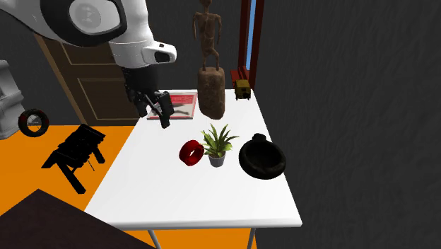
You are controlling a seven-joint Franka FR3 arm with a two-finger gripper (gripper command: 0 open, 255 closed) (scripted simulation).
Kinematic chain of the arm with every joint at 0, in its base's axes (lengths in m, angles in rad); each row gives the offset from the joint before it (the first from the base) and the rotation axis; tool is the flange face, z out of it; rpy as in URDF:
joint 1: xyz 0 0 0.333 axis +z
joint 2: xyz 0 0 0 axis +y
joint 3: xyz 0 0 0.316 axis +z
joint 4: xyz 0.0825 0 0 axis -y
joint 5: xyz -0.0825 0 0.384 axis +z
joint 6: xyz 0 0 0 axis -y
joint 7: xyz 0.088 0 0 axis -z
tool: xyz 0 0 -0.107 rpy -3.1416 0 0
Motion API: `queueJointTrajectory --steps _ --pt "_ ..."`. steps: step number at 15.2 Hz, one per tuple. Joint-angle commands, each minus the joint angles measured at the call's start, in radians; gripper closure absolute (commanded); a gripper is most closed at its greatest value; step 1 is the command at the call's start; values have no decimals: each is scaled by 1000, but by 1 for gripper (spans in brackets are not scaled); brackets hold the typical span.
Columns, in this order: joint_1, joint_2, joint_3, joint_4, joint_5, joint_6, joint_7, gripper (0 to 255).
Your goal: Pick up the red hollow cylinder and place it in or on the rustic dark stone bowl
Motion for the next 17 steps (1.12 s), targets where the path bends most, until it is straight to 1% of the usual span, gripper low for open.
queueJointTrajectory --steps 1,7,13,17 --pt "4 88 -13 32 29 57 -18 0" --pt "-9 331 -34 153 144 171 -102 0" --pt "-57 567 -12 318 263 231 -180 0" --pt "-63 608 0 317 281 272 -192 0"
